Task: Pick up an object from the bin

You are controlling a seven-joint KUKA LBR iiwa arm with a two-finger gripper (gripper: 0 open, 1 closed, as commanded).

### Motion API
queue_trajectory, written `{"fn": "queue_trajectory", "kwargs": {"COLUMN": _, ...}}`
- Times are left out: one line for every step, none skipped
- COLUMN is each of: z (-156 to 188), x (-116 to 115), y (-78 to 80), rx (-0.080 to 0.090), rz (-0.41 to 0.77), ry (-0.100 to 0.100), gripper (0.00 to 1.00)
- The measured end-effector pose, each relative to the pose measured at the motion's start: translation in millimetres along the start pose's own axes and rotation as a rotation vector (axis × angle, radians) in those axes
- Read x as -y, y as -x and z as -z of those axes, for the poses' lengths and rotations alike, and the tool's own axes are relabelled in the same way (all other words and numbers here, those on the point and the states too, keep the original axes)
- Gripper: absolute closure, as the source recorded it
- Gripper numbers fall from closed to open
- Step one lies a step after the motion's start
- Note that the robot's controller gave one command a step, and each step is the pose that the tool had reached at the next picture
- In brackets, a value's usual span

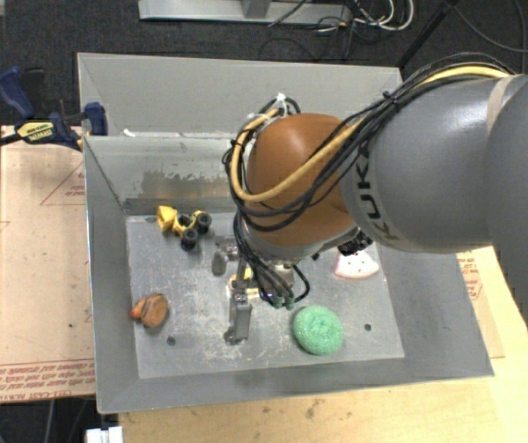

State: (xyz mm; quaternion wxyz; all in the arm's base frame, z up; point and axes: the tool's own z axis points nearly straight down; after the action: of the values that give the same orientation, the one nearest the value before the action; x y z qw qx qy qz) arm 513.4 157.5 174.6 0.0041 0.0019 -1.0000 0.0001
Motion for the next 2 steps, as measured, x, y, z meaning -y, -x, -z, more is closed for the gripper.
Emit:
{"fn": "queue_trajectory", "kwargs": {"z": 4, "x": 1, "y": 1.9, "rx": 0.008, "rz": -0.003, "ry": 0.001, "gripper": 0.00}}
{"fn": "queue_trajectory", "kwargs": {"z": -44, "x": -18, "y": 19.2, "rx": 0.016, "rz": -0.038, "ry": 0.004, "gripper": 0.00}}
